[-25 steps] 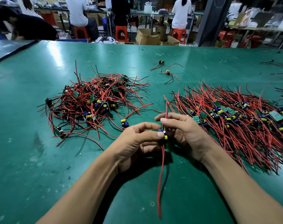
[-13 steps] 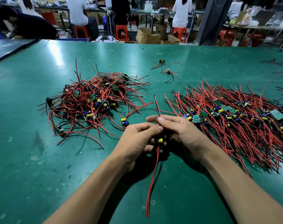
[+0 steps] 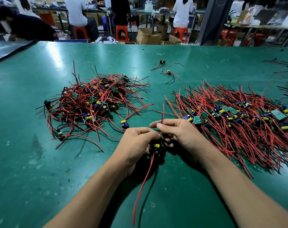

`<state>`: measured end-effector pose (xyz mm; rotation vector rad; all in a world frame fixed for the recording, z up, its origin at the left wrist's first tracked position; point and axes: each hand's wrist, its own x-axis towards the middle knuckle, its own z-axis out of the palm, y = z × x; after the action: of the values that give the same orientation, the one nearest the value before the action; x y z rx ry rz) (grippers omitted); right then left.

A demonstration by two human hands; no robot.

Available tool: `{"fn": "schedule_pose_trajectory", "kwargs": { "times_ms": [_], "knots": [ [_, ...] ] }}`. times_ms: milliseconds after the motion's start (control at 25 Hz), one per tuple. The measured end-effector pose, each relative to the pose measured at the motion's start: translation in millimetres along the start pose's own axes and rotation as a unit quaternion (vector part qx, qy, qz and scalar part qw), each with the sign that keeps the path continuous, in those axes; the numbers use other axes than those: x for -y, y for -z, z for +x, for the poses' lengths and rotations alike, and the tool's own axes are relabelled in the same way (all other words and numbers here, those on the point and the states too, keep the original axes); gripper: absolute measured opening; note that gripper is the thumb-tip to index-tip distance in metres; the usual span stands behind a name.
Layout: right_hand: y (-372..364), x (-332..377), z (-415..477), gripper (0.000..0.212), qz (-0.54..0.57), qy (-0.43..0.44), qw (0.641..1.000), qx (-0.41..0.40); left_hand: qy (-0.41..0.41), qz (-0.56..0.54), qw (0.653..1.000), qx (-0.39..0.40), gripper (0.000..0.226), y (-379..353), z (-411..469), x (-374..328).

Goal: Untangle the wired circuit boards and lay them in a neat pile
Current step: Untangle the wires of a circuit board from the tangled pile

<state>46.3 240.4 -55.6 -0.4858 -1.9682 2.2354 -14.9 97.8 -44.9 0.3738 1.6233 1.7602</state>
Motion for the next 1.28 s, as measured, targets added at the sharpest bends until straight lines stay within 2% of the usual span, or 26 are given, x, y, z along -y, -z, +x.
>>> {"fn": "schedule_pose_trajectory", "kwargs": {
  "times_ms": [360,1040,1280],
  "knots": [
    [2,-5,8,0.018,0.027,0.041,0.997,-0.067,-0.034,0.025,0.998,0.044,0.012,7,-3,-5],
    [8,-2,11,0.015,0.054,0.105,0.977,-0.177,-0.014,0.041,0.995,0.086,0.021,8,-8,-10],
    [18,-5,13,0.004,-0.036,0.173,0.950,-0.257,-0.002,0.033,0.995,0.099,0.024,10,-9,-11]
  ]
}}
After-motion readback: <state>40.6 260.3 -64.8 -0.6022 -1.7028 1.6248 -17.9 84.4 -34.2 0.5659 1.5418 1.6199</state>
